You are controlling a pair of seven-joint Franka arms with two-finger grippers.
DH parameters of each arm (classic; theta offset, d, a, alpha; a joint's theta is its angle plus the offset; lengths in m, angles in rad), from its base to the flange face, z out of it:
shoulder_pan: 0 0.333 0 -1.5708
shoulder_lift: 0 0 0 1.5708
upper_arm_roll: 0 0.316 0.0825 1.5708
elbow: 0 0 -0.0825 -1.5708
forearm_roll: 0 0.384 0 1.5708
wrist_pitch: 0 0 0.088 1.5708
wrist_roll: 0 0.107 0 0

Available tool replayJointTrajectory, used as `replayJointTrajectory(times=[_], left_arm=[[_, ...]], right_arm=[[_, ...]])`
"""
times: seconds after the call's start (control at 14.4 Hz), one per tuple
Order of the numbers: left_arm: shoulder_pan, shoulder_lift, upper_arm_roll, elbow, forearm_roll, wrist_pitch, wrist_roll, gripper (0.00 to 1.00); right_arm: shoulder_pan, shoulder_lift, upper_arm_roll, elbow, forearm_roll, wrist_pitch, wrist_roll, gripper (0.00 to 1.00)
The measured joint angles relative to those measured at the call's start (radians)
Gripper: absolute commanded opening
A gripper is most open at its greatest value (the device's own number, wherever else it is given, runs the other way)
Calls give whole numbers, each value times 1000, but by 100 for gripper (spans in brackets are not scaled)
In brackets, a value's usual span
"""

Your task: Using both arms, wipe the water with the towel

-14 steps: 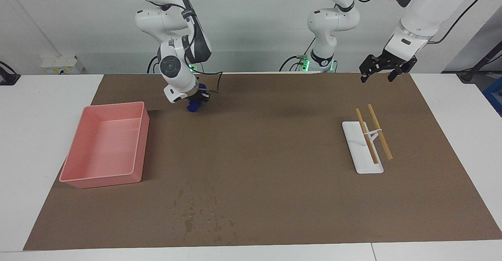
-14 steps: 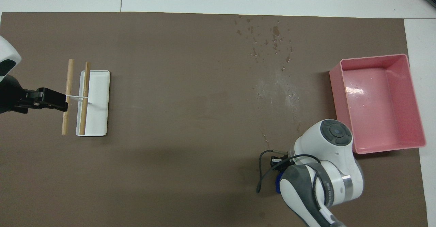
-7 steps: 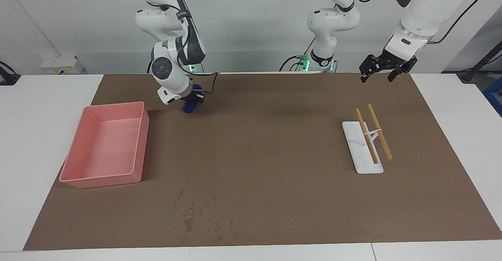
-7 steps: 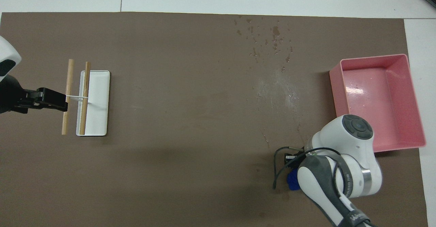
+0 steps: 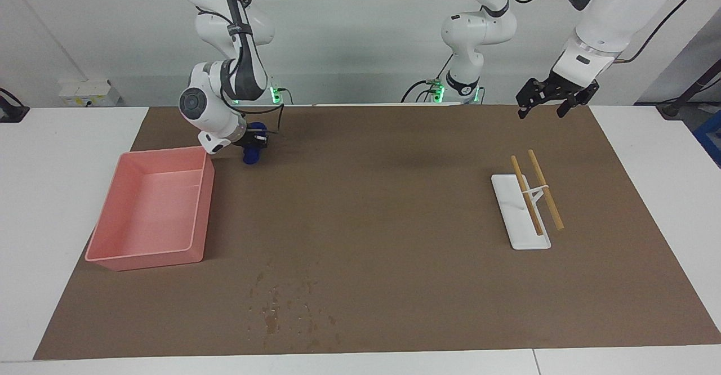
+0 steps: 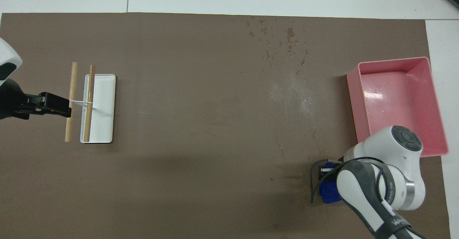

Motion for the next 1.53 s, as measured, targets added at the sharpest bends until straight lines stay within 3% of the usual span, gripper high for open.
replayJointTrajectory(times=[0.49, 0.69, 0.9, 1.25, 1.53], left_arm=[[0, 0, 0, 0, 0, 0, 0, 100], [0, 0, 0, 0, 0, 0, 0, 100], [0, 0, 0, 0, 0, 0, 0, 100], [0, 0, 0, 0, 0, 0, 0, 100], [0, 0, 0, 0, 0, 0, 0, 100]], right_arm=[[231, -9, 6, -19, 118, 120, 281, 0], [261, -9, 7, -20, 154, 144, 315, 0], [230, -9, 1, -21, 154, 150, 267, 0], [-4, -7, -6, -19, 100, 150, -55, 0], [-36, 19, -6, 39, -10, 169, -81, 0]])
